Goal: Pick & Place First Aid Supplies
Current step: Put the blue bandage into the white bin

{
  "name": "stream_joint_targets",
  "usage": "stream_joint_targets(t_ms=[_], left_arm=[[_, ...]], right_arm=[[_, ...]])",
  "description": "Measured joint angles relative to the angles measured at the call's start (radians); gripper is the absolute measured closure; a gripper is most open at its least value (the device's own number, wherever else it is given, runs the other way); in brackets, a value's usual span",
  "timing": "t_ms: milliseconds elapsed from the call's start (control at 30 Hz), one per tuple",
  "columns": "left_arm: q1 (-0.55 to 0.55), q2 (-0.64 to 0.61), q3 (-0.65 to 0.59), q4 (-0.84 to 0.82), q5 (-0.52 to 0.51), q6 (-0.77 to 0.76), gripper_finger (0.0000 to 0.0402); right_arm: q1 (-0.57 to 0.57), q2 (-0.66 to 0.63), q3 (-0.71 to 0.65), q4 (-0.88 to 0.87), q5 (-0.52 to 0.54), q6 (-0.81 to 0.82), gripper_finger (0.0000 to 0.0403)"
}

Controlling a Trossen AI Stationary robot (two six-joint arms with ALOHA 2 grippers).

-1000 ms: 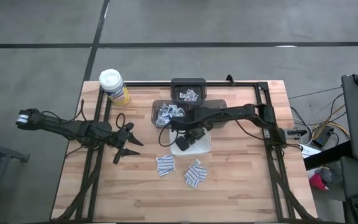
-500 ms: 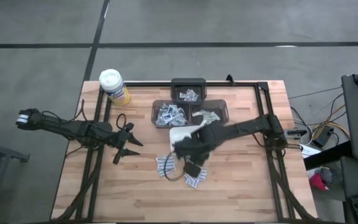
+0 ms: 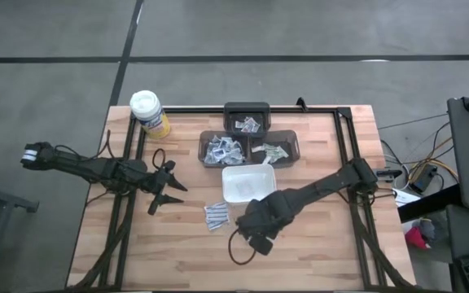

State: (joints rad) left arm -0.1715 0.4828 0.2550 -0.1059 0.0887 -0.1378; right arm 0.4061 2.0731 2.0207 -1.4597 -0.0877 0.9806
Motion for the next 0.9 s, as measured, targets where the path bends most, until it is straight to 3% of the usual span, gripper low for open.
stream_joint_targets(t_ms=[433, 900], left_arm=[[0.0, 0.0, 0.0, 0.0, 0.0, -0.027, 0.0204], [0.0, -0.02, 0.0, 0.027, 0.027, 0.03, 0.0204]], right_arm=[[0.034, -0.002, -0.144, 0.009, -0.015, 0.277, 0.0342], [0.053, -0.097, -0.36, 0.109, -0.018, 0.329, 0.0354]])
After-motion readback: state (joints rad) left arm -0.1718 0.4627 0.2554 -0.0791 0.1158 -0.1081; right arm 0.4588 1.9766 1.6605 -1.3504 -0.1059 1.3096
